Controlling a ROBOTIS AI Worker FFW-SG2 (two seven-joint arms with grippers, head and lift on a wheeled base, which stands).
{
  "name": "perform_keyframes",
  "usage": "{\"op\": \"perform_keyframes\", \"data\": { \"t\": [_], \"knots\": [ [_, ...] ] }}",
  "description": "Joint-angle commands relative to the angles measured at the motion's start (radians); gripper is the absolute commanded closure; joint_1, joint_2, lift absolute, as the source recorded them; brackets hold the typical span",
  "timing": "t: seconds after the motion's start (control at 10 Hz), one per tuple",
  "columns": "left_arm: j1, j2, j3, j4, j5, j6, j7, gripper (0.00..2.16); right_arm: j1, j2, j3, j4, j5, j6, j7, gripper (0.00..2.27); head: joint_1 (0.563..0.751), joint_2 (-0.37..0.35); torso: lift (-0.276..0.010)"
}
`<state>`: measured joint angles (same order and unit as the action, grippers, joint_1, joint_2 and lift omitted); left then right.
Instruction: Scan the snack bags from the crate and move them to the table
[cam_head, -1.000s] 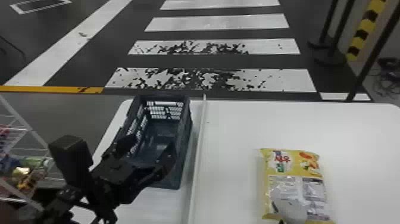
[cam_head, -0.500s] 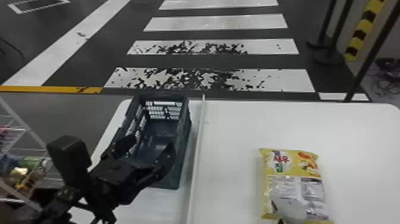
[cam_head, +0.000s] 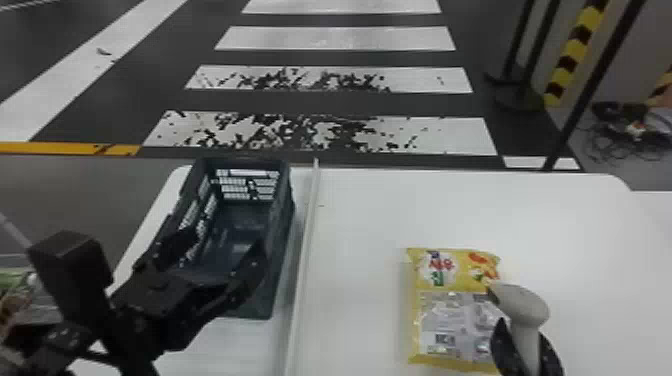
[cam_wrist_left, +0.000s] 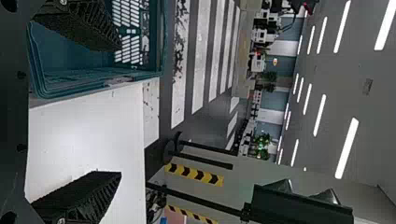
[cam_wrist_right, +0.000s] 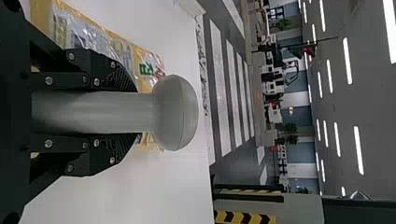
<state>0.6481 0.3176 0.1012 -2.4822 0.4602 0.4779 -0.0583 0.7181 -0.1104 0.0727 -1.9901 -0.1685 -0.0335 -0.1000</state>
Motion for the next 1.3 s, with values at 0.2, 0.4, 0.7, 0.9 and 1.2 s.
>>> {"op": "perform_keyframes", "data": {
  "t": [0.2,0.4,0.7,0.9,1.2],
  "knots": [
    [-0.007,0.004,0.0,-0.001,0.0,0.006,-0.005,0.04,-0.126,0.0,-0.234,0.051,-0.089,0.137,0.138,2.24,0.695,-0.098,-0.095],
    [-0.008,0.004,-0.002,-0.001,0.0,0.006,-0.008,0.04,-0.217,-0.029,-0.289,0.152,-0.094,0.165,0.203,2.24,0.695,-0.172,-0.095],
    [-0.01,0.011,0.003,-0.001,0.002,0.009,-0.008,0.04,-0.358,-0.092,-0.329,0.33,-0.063,0.232,0.281,2.24,0.695,-0.231,-0.095],
    [-0.008,0.011,0.012,-0.001,0.009,0.006,-0.008,0.04,-0.442,-0.1,-0.333,0.452,-0.026,0.235,0.341,2.24,0.695,-0.251,-0.095],
    [-0.012,0.014,0.005,0.005,0.011,0.009,-0.008,0.04,-0.5,-0.115,-0.344,0.565,-0.032,0.238,0.381,2.24,0.695,-0.258,-0.095]
  ]
}}
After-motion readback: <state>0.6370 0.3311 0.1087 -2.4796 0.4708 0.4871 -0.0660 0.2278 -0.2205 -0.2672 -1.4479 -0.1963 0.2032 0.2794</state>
